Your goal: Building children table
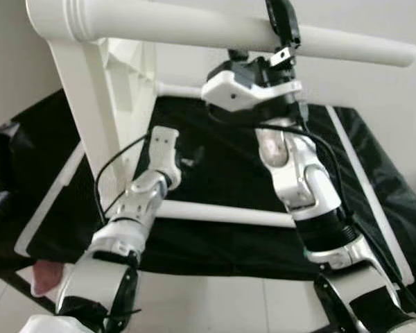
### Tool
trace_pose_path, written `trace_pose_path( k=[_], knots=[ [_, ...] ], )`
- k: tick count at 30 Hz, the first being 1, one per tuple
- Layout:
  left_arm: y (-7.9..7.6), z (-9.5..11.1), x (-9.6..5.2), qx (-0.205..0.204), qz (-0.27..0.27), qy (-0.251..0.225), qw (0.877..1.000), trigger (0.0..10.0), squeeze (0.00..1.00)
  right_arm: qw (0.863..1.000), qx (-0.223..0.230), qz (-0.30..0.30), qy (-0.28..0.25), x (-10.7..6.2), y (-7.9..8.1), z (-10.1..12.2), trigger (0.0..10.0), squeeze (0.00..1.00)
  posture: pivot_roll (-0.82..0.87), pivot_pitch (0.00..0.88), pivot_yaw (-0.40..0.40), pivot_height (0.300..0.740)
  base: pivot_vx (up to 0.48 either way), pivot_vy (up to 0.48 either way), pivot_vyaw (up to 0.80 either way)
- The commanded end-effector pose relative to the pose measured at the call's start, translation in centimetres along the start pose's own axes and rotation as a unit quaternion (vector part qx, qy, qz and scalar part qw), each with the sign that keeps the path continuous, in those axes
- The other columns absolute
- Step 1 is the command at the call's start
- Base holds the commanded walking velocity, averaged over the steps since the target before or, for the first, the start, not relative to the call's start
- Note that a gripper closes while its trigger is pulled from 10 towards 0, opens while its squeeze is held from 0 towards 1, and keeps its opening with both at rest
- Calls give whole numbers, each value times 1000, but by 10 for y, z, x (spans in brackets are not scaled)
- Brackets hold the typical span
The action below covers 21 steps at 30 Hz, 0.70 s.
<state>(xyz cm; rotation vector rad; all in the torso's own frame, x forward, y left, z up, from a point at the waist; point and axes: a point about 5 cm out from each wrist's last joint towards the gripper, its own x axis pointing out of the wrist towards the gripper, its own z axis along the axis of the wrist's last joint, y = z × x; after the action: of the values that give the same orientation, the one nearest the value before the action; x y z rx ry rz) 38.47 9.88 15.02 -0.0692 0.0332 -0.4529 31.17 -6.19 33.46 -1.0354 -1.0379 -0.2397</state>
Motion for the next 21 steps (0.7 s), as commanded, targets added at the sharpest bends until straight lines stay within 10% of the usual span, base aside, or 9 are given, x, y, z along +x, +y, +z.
trace_pose_path(
  k=[1, 13, 16, 21],
  knots=[
    [12, -7, -2, 3, 132, 14, 991, 10000, 0, 1000, 11, 0, 21, 2, -5, -6, 0, 0, -32, 0, -24, 740, 0, 0, 0],
    [57, -8, -18, 60, 260, 51, 962, 10000, 0, 982, 135, -38, 126, 3, -39, -31, 0, 0, -62, 0, 3, 740, 0, 0, 0],
    [77, 16, -21, 102, 292, 36, 950, 10000, 0, 974, 164, -61, 145, 6, -56, -38, 0, 0, -64, 0, 7, 740, 0, 0, 0],
    [114, 120, -27, 192, 367, -61, 908, 10000, 0, 952, 213, -133, 175, 13, -97, -56, 0, 0, -58, 0, 6, 740, 0, 0, 0]
  ],
)
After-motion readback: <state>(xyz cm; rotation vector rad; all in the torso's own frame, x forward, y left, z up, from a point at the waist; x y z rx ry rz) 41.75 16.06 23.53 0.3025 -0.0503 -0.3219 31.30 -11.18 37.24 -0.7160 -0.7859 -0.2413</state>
